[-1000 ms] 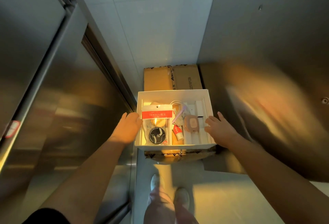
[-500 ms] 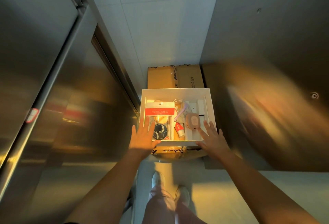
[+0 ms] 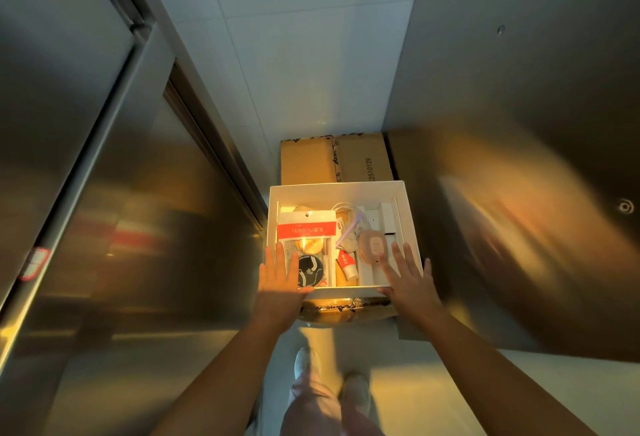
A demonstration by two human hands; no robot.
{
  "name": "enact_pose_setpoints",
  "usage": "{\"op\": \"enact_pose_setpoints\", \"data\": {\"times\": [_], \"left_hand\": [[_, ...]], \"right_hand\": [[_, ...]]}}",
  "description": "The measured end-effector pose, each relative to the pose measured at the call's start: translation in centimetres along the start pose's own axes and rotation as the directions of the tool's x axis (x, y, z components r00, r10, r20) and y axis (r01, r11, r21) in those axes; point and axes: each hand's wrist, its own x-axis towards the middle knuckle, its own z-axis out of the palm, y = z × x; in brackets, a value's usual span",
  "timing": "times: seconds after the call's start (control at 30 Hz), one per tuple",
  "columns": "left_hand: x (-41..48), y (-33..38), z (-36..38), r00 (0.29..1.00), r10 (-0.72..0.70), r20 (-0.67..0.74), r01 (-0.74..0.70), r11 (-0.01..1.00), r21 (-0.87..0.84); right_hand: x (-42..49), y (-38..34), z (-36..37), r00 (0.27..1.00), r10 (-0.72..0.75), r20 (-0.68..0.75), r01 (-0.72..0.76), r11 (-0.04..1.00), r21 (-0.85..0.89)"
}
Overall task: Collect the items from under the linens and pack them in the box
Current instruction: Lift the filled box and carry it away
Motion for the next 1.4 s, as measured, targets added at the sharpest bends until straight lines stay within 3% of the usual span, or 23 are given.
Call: {"op": "enact_pose_setpoints", "data": {"times": [0.1, 0.37, 0.6, 0.87, 1.4], "left_hand": [[-0.2, 0.2, -1.7, 0.996, 0.036, -0.078, -0.039, 0.999, -0.033], [1.6, 0.6, -1.7, 0.994, 0.028, -0.104, -0.035, 0.997, -0.066], [3.2, 0.5, 0.3, 1.0, -0.027, 0.008, 0.027, 1.0, -0.002], [4.2, 0.2, -0.6, 0.996, -0.057, -0.074, 0.047, 0.99, -0.135], [7.8, -0.5, -2.1, 0.996, -0.088, 0.031, 0.092, 0.982, -0.166]], "right_hand": [[0.4, 0.1, 0.0, 1.0, -0.002, -0.028, 0.002, 1.0, -0.019], [1.6, 0.4, -0.8, 0.999, -0.022, -0.034, 0.022, 1.0, -0.016], [2.7, 0.5, -2.1, 0.996, -0.082, -0.014, 0.082, 0.996, -0.044], [4.3, 0.7, -2.3, 0.998, -0.065, -0.015, 0.064, 0.996, -0.064], [8.3, 1.6, -4.3, 0.999, -0.047, -0.015, 0.046, 0.997, -0.069]]}}
